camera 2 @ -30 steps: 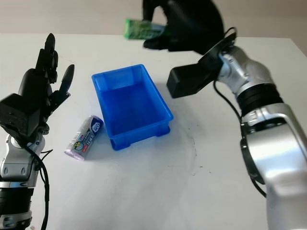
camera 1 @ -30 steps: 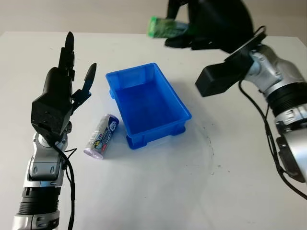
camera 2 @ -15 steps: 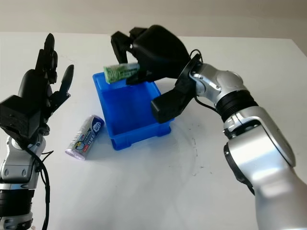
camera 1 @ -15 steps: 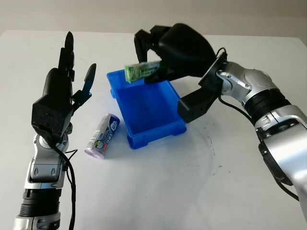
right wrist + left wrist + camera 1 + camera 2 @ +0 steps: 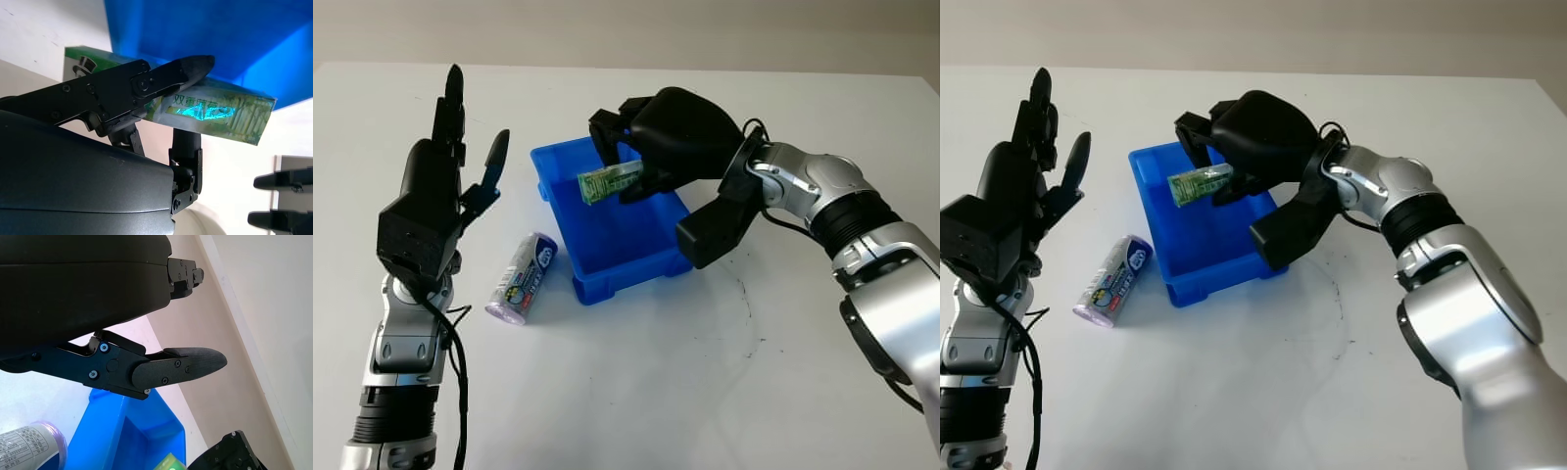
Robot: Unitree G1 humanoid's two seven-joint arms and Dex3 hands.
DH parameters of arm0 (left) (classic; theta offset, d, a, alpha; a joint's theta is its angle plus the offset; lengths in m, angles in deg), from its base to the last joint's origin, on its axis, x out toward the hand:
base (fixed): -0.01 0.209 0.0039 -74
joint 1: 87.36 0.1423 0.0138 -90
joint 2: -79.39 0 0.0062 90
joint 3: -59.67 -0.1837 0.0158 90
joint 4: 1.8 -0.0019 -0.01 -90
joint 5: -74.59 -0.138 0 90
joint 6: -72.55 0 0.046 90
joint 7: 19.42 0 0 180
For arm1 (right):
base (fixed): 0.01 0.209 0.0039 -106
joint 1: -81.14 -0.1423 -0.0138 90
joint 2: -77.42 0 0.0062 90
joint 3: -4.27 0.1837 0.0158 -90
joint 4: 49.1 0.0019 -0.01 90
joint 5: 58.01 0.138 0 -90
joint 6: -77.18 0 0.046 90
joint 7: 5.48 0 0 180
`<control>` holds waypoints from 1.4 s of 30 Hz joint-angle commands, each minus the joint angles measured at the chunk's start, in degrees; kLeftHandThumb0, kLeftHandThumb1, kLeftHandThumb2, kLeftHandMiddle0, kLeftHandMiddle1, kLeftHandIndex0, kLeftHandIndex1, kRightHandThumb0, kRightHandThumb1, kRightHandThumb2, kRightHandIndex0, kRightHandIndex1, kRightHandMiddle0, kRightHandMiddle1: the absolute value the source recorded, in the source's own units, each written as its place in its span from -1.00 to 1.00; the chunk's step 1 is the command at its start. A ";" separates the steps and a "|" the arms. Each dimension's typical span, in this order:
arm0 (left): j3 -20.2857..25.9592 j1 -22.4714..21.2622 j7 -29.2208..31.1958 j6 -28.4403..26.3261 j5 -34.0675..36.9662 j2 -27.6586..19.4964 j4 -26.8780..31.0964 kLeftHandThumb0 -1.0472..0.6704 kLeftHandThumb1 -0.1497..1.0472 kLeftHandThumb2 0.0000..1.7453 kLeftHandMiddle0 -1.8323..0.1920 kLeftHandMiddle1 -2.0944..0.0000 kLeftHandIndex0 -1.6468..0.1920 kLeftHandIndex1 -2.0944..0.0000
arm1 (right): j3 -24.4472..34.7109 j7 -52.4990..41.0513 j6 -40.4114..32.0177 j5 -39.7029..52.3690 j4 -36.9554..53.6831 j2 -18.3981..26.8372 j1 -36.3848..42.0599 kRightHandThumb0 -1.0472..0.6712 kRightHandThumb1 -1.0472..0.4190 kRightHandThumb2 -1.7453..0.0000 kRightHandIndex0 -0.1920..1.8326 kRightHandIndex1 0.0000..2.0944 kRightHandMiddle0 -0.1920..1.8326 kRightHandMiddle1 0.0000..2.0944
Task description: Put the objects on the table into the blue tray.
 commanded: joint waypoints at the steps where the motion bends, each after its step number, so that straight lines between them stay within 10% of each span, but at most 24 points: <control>1: -0.10 -0.56 -0.23 0.67 -0.03 0.09 -0.29 -0.50 1.00 -0.41 0.85 0.95 0.85 0.95 | 0.93 -2.05 0.16 1.35 1.37 1.06 -0.33 -0.56 -1.00 0.84 -0.65 0.50 -0.79 0.49; 6: -0.21 -0.86 -0.14 1.23 0.15 0.16 -0.95 -0.50 1.00 -0.41 0.85 0.95 0.86 0.95 | 2.12 -6.00 -0.28 3.18 3.64 1.80 0.05 -0.62 -1.00 0.76 -0.58 -0.75 -0.73 -0.52; 10: -0.32 -1.00 -0.13 1.04 0.13 0.18 -1.01 -0.51 1.00 -0.42 0.85 0.95 0.85 0.95 | 3.47 -7.17 -0.59 4.59 5.38 2.13 0.71 -0.62 -1.00 0.76 -0.70 -0.94 -0.81 -0.75; 30: -0.18 1.62 2.74 -9.16 -2.95 -3.37 9.28 -0.54 1.00 -0.42 0.87 0.95 0.85 0.95 | 21.33 -12.92 -4.69 25.68 12.53 3.65 9.39 -0.58 -1.00 0.71 -0.99 -0.99 -0.99 -0.94; 42: 0.82 4.13 17.20 -22.02 -5.94 -17.05 21.63 -0.66 1.00 -0.41 0.88 0.95 0.87 0.96 | 28.60 -12.83 -13.66 31.69 18.75 2.61 17.74 -0.72 -1.00 0.65 -1.00 -1.00 -1.00 -1.00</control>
